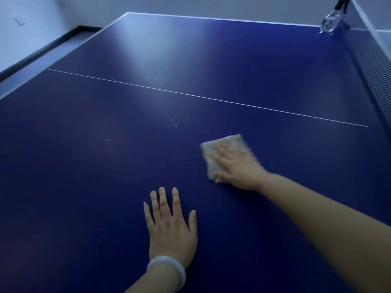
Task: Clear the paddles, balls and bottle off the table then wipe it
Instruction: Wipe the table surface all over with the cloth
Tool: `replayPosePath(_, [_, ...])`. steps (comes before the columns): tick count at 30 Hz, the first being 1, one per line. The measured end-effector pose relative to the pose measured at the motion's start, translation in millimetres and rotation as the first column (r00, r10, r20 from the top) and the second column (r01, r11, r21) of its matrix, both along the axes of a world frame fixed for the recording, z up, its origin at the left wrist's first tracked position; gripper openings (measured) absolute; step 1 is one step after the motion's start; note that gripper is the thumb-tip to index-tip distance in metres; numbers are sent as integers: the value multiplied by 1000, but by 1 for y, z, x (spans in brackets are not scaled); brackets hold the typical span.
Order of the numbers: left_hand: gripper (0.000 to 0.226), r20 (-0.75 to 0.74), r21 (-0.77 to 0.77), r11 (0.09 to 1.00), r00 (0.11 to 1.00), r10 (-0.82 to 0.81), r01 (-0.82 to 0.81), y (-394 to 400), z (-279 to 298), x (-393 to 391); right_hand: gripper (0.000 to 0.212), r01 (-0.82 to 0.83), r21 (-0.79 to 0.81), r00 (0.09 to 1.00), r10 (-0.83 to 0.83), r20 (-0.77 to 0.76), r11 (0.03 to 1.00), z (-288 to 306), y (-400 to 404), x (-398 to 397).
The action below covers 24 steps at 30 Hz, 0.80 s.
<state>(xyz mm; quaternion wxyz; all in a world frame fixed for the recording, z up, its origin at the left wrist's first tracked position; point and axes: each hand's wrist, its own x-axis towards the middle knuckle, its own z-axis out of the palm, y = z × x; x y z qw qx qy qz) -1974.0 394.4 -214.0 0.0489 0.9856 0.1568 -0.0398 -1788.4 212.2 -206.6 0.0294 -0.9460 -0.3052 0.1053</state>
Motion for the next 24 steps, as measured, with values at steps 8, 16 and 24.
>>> replayPosePath(8, [83,-26,7,1000,1000,-11,11,-2,1,0,64,747,27,664,-746,-49,664,4,-25,18])
replayPosePath(16, [79,-30,38,999,1000,3,-1,-2,1,1,64,173,48,984,-174,25,984,-3,9,-40])
replayPosePath(24, [77,-27,25,1000,1000,-1,1,-2,1,0,68,821,29,570,-821,-29,570,-1,-106,-74])
